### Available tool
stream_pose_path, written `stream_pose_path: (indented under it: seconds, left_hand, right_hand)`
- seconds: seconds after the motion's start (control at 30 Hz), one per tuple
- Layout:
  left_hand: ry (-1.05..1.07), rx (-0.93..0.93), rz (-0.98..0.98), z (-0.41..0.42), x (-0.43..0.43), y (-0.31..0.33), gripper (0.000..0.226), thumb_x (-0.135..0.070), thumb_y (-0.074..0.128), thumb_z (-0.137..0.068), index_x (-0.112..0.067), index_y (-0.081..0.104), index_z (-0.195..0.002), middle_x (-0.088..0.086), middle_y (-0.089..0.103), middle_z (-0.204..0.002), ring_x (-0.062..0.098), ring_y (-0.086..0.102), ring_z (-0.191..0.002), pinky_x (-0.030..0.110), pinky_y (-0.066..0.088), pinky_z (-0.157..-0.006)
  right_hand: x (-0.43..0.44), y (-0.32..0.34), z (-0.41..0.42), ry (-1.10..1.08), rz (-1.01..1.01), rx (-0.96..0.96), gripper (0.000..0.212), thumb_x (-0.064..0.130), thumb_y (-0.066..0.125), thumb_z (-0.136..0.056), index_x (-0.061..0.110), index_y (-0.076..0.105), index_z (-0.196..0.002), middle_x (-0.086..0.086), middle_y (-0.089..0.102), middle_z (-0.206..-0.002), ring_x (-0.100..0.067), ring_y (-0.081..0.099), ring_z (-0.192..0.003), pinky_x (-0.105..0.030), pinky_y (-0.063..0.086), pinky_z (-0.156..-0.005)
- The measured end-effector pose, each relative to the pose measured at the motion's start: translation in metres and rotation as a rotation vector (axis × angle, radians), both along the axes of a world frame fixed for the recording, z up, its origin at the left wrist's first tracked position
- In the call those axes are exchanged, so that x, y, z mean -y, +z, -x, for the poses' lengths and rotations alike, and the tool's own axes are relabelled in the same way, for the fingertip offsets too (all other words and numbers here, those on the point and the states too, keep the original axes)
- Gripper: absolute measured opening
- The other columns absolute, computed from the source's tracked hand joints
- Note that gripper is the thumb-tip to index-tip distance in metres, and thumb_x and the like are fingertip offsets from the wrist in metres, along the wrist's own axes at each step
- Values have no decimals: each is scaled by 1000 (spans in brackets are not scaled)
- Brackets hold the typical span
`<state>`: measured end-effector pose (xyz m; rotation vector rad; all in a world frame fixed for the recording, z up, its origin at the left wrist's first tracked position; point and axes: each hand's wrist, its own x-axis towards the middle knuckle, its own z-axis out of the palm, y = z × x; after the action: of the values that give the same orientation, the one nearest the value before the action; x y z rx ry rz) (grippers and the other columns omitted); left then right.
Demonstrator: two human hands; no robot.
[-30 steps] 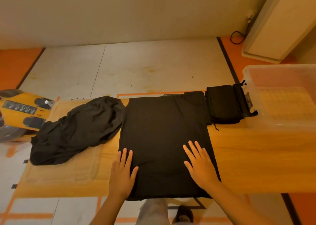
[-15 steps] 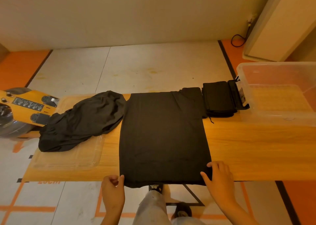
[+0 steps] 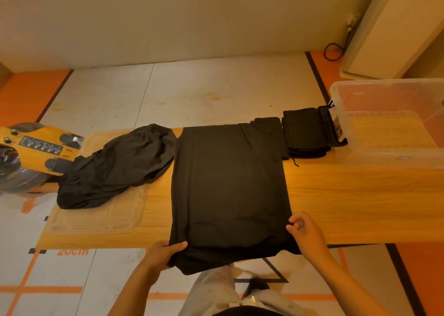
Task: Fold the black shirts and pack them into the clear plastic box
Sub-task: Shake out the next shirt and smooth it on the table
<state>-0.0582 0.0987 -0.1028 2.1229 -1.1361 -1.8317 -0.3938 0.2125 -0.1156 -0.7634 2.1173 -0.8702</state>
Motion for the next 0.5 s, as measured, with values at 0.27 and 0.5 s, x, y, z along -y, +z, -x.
stream_pose_path:
  seconds: [0.27, 0.5]
  left_hand:
    - [-182, -159, 19, -27, 3, 26, 46, -43, 75, -77, -10, 69, -107, 9, 74, -100, 27, 68, -99, 39, 52, -91]
    - [-73, -196, 18, -39, 4, 40, 25, -14, 59, -92, -1, 67, -110, 18, 72, -105, 29, 69, -98, 38, 53, -85]
  right_hand:
    - [-15, 33, 10, 55, -297, 339, 38, 16, 71, -85, 14, 56, -120, 2, 57, -110, -21, 56, -107, -29, 47, -83]
    - [-12, 41, 18, 77, -288, 475, 20, 24, 59, -94, 17, 62, -112, -4, 68, -107, -20, 61, -104, -29, 49, -74]
